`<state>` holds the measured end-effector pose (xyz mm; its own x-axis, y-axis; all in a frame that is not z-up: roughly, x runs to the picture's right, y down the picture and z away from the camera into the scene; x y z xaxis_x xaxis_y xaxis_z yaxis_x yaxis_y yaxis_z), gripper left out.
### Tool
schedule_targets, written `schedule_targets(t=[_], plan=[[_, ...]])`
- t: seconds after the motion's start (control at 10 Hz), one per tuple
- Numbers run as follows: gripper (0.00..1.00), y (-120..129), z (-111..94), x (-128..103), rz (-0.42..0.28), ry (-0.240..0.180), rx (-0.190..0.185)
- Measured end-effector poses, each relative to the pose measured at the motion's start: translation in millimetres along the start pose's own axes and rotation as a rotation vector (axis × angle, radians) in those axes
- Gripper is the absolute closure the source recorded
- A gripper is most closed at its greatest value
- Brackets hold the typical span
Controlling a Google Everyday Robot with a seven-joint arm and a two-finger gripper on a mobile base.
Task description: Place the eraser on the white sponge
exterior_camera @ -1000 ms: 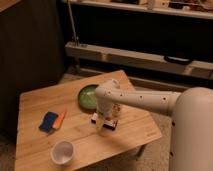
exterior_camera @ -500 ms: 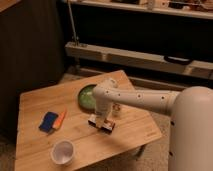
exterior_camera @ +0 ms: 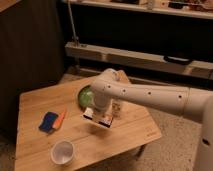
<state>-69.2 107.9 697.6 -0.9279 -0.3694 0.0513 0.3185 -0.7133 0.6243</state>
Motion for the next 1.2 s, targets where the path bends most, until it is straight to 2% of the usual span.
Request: schedule_targets(t=[0.1,0.2,0.3,0.5,0.7,0.9,1.0,1.2], plan=[[1.00,-7.1,-22.2,29.2,-0.059,0.017,-0.013],[1.00,-11.9,-35.1,58.5,-0.108,0.030,-0.019],[1.00,-16.8,-41.7,86.2,-0.153,0.042,-0.018],[1.00,-29.8,-40.3,140.2,-0.259,0.062,-0.008],[1.00,-50.9,-26.0,185.8,-0.372,0.085,0.014],[1.00,-90.3,0.8,236.0,-0.510,0.104,0.052],[1.00,-105.4,14.5,249.8,-0.551,0.105,0.071],[1.00,-124.0,55.8,265.1,-0.595,0.074,0.097]])
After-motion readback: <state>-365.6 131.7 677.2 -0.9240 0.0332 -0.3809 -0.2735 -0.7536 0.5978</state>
